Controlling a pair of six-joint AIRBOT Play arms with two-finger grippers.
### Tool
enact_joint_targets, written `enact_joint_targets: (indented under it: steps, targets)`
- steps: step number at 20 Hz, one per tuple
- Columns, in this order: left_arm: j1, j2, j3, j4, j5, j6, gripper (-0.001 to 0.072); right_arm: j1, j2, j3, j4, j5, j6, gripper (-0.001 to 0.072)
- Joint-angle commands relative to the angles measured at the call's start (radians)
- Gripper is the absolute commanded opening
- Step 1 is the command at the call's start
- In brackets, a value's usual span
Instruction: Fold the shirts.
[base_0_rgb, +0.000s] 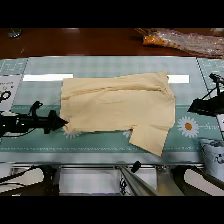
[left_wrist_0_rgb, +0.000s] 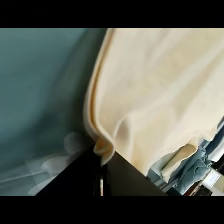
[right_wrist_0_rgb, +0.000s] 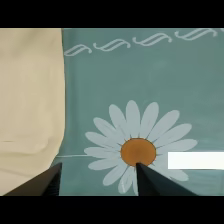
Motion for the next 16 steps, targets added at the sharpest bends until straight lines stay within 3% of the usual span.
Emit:
enact_joint_targets:
  steps: [1, 2, 4, 6, 7, 8, 16]
  targets:
    - [-0.019, -0.02, 0.002, -0.072, -0.028, 0.023, 0.0018, -0.007, 0.001, -0.011, -0.012, 0.023, -0.009, 0.0525]
    - [-0.005, -0.02, 0.002, -0.072, -0.05, 0.03, 0.0018, -0.027, 0.001, -0.035, 0.002, 0.029, -0.009, 0.0487]
    - [0.028, -0.019, 0.002, -0.072, -0.095, 0.061, 0.0018, -0.1, 0.001, -0.113, 0.082, 0.047, -0.029, 0.0488]
    - [0.05, -0.018, 0.002, -0.072, -0.125, 0.085, 0.0018, -0.177, 0.001, -0.212, 0.217, 0.062, -0.069, 0.0526]
    - [0.051, -0.018, 0.002, -0.072, -0.135, 0.1, 0.0018, -0.193, 0.001, -0.253, 0.267, 0.067, -0.097, 0.0583]
    - [0.05, -0.018, 0.002, -0.072, -0.14, 0.108, 0.0018, -0.196, 0.001, -0.288, 0.294, 0.064, -0.117, 0.0583]
    - [0.049, -0.018, 0.002, -0.072, -0.14, 0.107, 0.0018, -0.191, 0.001, -0.471, 0.553, -0.116, -0.186, 0.057]
